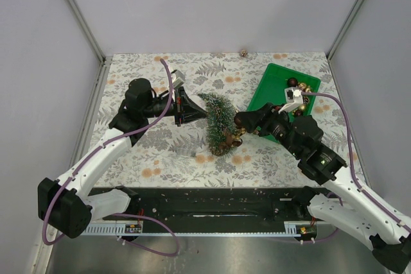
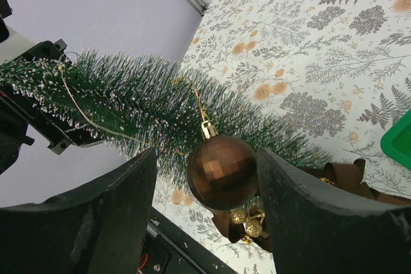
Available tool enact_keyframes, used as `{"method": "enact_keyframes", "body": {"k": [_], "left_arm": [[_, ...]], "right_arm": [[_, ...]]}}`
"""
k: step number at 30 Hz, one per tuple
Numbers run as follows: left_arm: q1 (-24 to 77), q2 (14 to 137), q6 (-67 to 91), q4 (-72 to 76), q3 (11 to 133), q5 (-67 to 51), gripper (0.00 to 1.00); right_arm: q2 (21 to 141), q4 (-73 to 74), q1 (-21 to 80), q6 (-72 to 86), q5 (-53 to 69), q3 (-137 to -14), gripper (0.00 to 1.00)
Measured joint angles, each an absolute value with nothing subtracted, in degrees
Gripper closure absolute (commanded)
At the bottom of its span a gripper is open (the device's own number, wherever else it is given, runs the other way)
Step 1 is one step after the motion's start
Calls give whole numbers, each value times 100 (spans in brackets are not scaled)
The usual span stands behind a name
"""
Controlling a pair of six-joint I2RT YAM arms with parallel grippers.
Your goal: Decorate the small christmas tree
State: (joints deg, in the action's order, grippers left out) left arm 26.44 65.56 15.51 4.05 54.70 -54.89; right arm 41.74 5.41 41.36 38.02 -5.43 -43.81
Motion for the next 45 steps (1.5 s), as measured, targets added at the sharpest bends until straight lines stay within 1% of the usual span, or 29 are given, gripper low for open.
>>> {"method": "enact_keyframes", "body": {"k": [4,7,12,16,21,23,25,27,29,32,34,42,45], "left_arm": [[2633,6517,1553,410,5468,-5487,100],[2628,6495,1555,414,5468,-5487,100],[2617,6486,1555,436,5457,-5487,100],[2617,6455,1562,449,5393,-5487,100],[2604,6407,1577,447,5384,-5485,100],[2596,6375,1581,447,5380,-5489,100],[2591,6337,1594,445,5367,-5489,100],[2587,6298,1601,451,5341,-5489,100],[2580,6257,1610,460,5295,-5492,100],[2569,6213,1616,475,5231,-5492,100],[2561,6200,1623,484,5196,-5492,100],[2519,6198,1640,482,5194,-5489,100],[2517,6198,1638,478,5194,-5492,100]], "right_arm": [[4077,593,4136,3787,-563,-4379,26],[3983,720,4139,3706,-714,-4386,21],[3811,1240,4139,3472,-1310,-4606,18],[3983,1492,4143,3299,-1721,-5035,17],[4482,1712,4143,3188,-2375,-5448,11],[4836,1894,4095,3105,-2821,-5653,9],[5190,2032,3885,3039,-3070,-5848,11],[5625,2187,3304,3052,-3030,-6025,12],[6010,2305,2475,3098,-2875,-6125,12],[6643,2458,1481,3159,-2633,-6351,8],[7201,2563,1050,3179,-2506,-6630,1],[9437,2880,314,3288,-2460,-7542,0],[10149,3100,169,3295,-2545,-7846,7]]}}
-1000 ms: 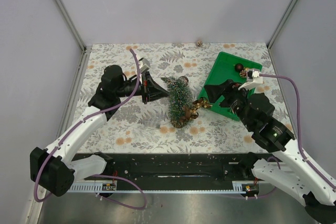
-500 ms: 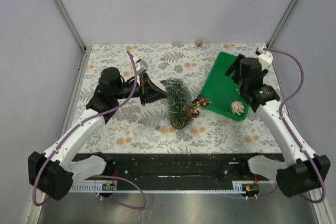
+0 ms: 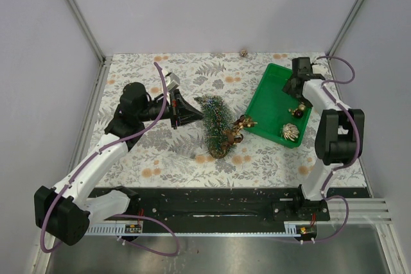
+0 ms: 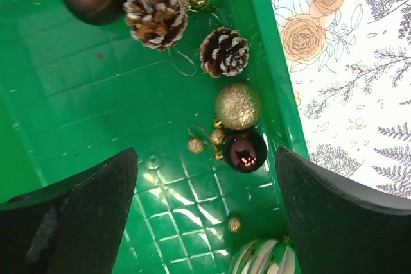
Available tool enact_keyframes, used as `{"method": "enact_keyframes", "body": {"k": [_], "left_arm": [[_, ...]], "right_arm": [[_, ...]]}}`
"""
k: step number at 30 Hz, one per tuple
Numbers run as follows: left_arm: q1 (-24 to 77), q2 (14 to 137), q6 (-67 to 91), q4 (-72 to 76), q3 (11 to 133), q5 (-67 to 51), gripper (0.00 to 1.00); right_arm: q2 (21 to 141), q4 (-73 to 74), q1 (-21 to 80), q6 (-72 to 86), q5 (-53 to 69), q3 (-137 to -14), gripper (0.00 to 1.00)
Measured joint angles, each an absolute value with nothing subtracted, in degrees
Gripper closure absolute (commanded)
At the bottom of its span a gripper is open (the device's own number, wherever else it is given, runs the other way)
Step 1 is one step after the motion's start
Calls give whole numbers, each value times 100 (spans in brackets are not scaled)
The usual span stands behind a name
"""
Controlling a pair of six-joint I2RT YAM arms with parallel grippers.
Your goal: Decorate the small christmas tree
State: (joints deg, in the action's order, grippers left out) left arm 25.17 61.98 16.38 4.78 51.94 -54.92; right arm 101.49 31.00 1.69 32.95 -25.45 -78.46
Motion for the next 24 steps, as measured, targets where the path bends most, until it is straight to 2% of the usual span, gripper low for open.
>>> {"method": "enact_keyframes", "body": {"k": [2,15,21,24], "left_arm": [[2515,6198,1638,473,5194,-5496,100],[2506,6198,1638,464,5194,-5509,100],[2499,6198,1645,473,5192,-5511,100],[2482,6198,1653,480,5190,-5511,100]], "right_arm": [[10503,3208,106,3286,-2611,-7996,12],[11139,3334,-252,3240,-2733,-8613,17],[11227,3323,-257,3214,-2829,-8613,26],[11227,3312,-259,3218,-2825,-8621,35]]}}
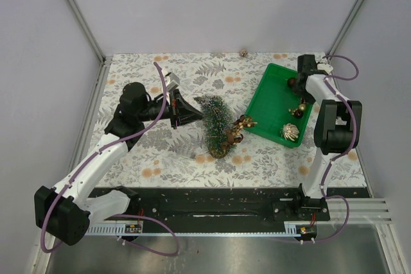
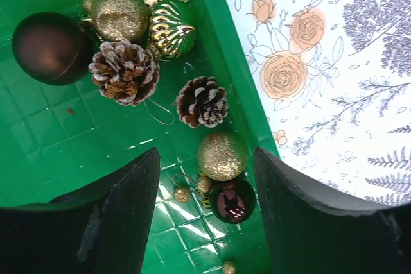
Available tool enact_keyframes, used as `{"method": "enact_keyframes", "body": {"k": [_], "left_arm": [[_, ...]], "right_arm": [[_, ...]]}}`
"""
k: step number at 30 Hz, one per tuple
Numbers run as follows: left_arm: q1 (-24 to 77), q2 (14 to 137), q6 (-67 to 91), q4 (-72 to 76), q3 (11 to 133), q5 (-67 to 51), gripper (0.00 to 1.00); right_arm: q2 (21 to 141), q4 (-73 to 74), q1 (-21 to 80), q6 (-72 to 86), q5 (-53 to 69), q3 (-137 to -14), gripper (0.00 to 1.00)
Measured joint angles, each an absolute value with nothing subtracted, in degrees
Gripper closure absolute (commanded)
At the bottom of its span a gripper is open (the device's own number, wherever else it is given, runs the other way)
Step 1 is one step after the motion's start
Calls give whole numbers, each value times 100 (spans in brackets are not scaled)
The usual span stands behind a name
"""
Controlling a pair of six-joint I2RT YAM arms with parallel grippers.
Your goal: Decorate the small christmas tree
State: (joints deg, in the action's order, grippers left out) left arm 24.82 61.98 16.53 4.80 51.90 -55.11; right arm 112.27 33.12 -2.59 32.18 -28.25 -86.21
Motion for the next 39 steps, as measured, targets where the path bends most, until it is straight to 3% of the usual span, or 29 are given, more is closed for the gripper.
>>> {"method": "enact_keyframes", "body": {"k": [19,39], "left_arm": [[2399,6117,1741,716,4923,-5516,100],[2353,6110,1763,727,4910,-5513,100]], "right_arm": [[11201,2980,-257,3465,-2449,-7808,37],[11233,2961,-257,3326,-2639,-7948,50]]}}
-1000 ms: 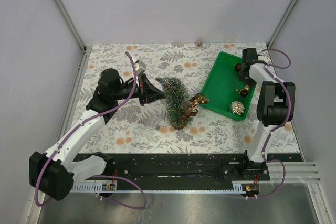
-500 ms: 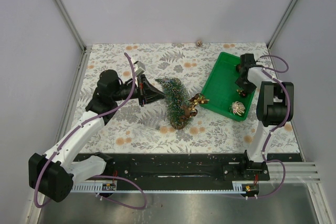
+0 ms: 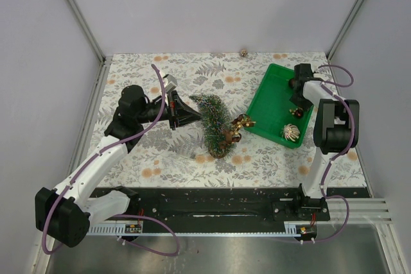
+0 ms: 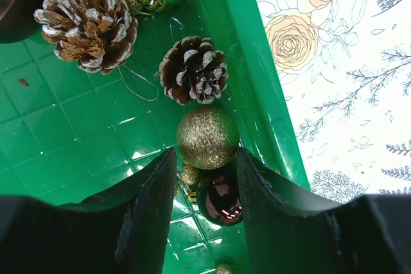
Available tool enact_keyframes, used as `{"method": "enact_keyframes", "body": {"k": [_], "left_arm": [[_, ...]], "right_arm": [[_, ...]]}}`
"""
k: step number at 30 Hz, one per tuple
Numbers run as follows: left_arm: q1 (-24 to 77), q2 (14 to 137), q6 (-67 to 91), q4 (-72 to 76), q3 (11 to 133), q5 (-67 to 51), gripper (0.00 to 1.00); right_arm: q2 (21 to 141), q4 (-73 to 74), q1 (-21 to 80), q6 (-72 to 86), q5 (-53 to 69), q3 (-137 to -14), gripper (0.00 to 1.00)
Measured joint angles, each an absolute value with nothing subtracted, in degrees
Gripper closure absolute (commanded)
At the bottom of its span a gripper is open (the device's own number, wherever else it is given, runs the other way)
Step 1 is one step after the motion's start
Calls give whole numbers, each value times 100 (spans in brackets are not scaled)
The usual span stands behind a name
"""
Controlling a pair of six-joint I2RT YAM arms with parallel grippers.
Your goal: Decorate the small christmas tree
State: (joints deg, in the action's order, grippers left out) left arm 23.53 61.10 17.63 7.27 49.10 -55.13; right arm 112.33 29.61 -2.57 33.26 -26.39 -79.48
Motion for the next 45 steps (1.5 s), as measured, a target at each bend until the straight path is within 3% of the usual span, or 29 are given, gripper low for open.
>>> {"method": "enact_keyframes", "body": {"k": [8,14,23,36,45], "left_arm": [[2342,6106,1763,729,4910,-5513,100],[2322,6036,1765,744,4873,-5513,100],[2311,6010,1791,744,4797,-5516,100],[2311,6003,1811,746,4797,-5516,100],[2311,5972,1890,746,4794,-5516,100]], "right_arm": [[11367,2974,-257,3317,-2648,-8005,52],[11378,2961,-257,3295,-2650,-8110,67],[11203,2932,-204,3308,-2379,-8053,69],[7212,2558,1098,3529,-1107,-6731,71],[5518,2705,1459,3785,156,-6479,73]]}}
